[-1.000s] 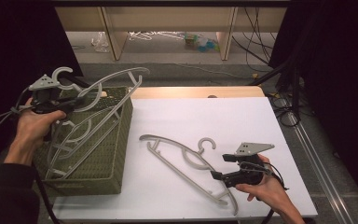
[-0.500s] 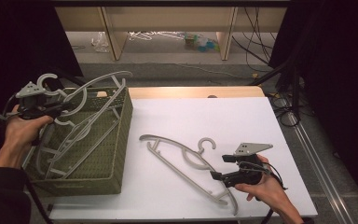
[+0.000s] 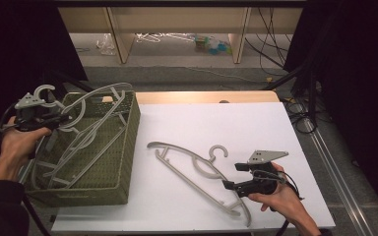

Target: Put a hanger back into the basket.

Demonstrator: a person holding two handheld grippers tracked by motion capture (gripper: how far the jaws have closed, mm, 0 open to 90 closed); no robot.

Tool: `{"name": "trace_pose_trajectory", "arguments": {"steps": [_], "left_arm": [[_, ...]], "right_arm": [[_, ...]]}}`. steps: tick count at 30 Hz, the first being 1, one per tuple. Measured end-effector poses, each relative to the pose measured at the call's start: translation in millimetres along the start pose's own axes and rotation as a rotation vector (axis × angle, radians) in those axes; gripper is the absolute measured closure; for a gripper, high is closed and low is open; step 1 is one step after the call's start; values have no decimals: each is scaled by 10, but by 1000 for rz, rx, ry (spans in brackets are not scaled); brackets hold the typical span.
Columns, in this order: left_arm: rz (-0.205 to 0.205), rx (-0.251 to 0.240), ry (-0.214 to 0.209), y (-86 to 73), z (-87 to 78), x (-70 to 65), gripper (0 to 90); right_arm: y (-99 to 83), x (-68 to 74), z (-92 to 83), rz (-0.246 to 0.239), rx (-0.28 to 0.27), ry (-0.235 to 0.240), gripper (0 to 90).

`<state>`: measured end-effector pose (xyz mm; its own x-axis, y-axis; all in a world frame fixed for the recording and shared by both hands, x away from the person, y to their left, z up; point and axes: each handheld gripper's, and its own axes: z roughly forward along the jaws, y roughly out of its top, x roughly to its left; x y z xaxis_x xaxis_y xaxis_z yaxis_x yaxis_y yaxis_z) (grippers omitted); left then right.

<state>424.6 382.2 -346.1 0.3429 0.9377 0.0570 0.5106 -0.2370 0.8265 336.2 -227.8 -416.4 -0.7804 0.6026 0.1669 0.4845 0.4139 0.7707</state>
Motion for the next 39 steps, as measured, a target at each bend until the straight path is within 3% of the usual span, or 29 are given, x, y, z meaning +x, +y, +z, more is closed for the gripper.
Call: {"name": "trace_pose_trajectory", "arguments": {"steps": [2, 4, 6, 7, 9, 14, 21, 26, 29, 32, 39], "left_arm": [[6, 21, 11, -38, 24, 10, 809], [43, 67, 11, -69, 23, 37, 808], [21, 56, 15, -113, 57, 34, 808], [47, 83, 14, -128, 56, 53, 808], [46, 89, 19, -167, 92, 37, 808], [88, 128, -1, -175, 168, -27, 807], [85, 181, -6, -265, 332, -101, 806], [64, 170, -17, -363, 422, -115, 805], [45, 218, -22, -404, 448, -126, 804], [22, 215, -28, -445, 482, -131, 804], [26, 268, 18, -492, 583, -165, 804]], "right_arm": [[-3, -4, 3, -1, 1, -1, 220], [-4, -2, 9, 2, 6, 1, 220], [-4, 2, 15, 0, 7, 3, 220], [-5, 3, 17, 1, 8, 3, 220], [-5, 4, 15, 2, 10, 3, 220], [-6, -1, 27, -4, 9, 4, 219], [-10, -10, 26, 0, 10, 4, 219], [-1, -4, 12, 4, 9, 9, 219], [2, -6, 13, 9, 12, 9, 219], [1, -5, 20, 7, 12, 10, 220], [-1, -7, 25, 1, 10, 10, 220]]}}
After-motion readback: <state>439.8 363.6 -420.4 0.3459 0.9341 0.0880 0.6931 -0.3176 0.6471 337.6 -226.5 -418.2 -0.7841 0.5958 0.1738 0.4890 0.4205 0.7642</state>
